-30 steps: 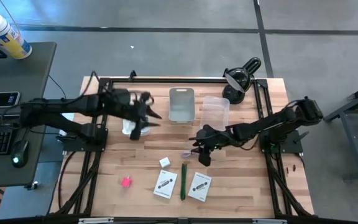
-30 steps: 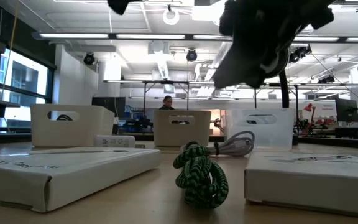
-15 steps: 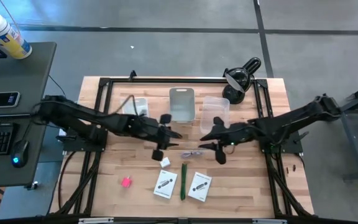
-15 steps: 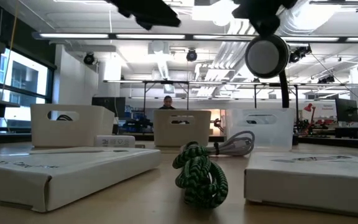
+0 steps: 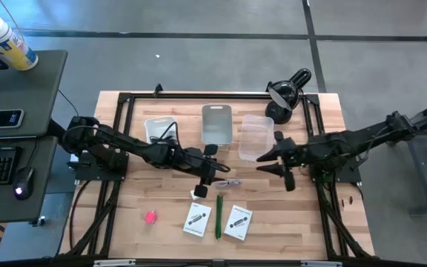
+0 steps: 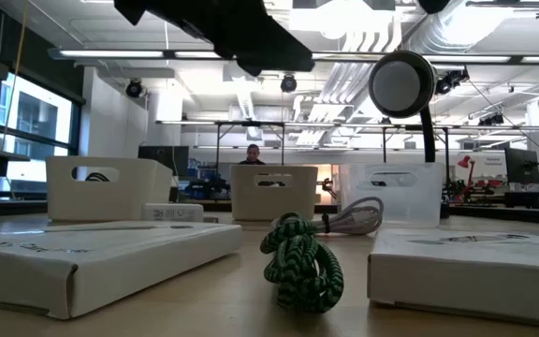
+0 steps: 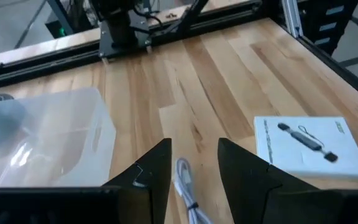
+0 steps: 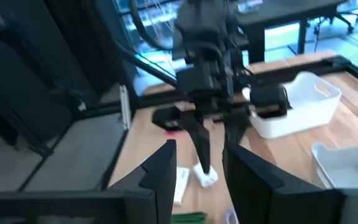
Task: Pick and place items into bin
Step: Put the gray USB cable into the white bin
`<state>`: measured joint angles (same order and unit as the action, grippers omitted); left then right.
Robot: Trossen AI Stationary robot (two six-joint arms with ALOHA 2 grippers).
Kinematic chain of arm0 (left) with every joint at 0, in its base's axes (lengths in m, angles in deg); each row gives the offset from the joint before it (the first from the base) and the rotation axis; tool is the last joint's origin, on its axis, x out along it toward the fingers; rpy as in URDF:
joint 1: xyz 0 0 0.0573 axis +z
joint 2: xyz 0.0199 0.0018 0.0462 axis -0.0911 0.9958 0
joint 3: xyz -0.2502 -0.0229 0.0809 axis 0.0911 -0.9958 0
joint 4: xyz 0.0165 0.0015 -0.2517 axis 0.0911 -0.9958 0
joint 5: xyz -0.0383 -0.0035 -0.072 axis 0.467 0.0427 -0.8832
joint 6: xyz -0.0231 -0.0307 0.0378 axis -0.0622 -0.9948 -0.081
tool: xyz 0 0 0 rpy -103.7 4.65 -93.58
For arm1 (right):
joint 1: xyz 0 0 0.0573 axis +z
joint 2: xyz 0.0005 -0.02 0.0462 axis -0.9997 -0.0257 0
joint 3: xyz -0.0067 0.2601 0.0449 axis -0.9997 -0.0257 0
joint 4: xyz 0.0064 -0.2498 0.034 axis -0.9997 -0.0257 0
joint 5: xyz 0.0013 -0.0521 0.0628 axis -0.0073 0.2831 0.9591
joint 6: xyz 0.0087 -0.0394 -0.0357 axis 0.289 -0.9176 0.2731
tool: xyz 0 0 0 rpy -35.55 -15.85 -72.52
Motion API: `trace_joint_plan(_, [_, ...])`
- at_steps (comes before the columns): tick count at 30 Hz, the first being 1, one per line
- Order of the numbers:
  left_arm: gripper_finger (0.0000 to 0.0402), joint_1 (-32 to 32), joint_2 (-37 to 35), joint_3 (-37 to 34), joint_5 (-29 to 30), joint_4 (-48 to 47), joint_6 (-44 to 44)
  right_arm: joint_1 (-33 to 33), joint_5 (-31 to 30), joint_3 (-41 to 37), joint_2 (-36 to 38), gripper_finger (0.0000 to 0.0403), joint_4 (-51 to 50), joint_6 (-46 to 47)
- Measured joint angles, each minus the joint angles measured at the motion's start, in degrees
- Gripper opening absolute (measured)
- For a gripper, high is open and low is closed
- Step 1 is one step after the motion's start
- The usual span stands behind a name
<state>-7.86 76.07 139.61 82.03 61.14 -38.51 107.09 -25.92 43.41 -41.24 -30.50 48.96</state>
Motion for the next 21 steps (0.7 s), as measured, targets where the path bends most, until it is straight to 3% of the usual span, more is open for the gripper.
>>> trace_joint_plan(8, [0.0117,-0.13,3.12,0.02,-0.02,0.80,0.20,1.52,-1.75,0.07,6.85,0.0121,-4.85,1.70])
trace_joint_plan(12, [0.0118,-1.38,4.46,0.12,0.01,0.43,5.17,2.06,-4.29,0.07,8.99,0.0121,-8.29,2.78])
trace_joint_plan(21, [0.0118,-2.64,12.02,12.76,2.27,-13.04,10.45,2.10,-5.91,0.07,10.65,0.0121,-9.19,1.31])
